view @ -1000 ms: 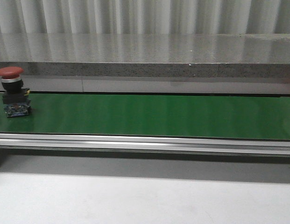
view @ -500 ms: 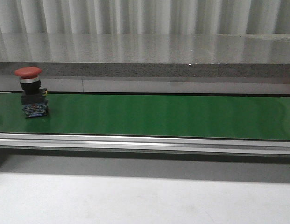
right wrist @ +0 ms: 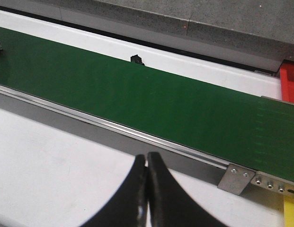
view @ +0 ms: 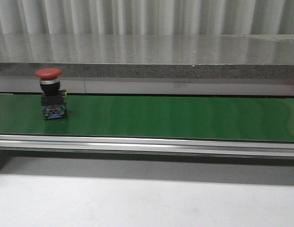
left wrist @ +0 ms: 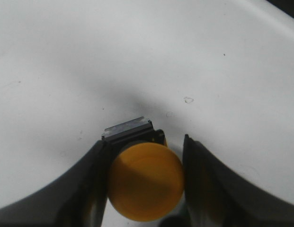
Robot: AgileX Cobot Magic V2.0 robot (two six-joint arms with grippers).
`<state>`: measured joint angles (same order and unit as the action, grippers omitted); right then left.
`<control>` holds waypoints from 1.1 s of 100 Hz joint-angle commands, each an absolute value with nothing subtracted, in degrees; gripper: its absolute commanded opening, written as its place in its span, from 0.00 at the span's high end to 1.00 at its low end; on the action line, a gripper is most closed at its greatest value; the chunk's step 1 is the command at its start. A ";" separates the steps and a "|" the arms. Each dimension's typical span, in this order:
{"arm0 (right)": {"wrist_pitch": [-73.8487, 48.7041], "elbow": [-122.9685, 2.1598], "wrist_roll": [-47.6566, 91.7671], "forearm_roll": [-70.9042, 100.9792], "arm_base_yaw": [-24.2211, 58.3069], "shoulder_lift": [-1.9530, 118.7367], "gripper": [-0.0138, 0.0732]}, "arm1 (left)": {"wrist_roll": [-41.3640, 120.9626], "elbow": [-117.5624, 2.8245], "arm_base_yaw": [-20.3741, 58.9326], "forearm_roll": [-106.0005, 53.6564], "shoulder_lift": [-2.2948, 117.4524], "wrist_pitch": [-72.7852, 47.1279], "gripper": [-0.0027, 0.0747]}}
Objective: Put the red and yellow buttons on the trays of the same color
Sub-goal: 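Grasp a yellow button from the table with the left gripper, then set the yellow button on the conveyor's near end, open left gripper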
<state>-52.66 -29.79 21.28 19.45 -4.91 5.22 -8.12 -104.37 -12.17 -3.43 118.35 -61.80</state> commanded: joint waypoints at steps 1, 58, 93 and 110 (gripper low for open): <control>-49.05 -31.10 21.80 20.35 -4.94 6.07 0.92 | -7.36 -103.92 -12.12 -3.78 111.48 -60.69 0.70; -49.05 -31.10 21.80 20.40 -4.94 6.07 0.92 | -4.76 -75.26 -6.76 -5.00 88.57 -48.39 0.70; -49.05 -31.10 21.80 20.46 -4.94 6.07 0.92 | -4.60 -72.20 -4.11 -7.42 88.96 -46.56 0.66; -49.05 -31.10 21.80 20.46 -4.94 6.07 0.92 | -2.95 -72.20 -4.11 -7.23 88.96 -46.46 0.29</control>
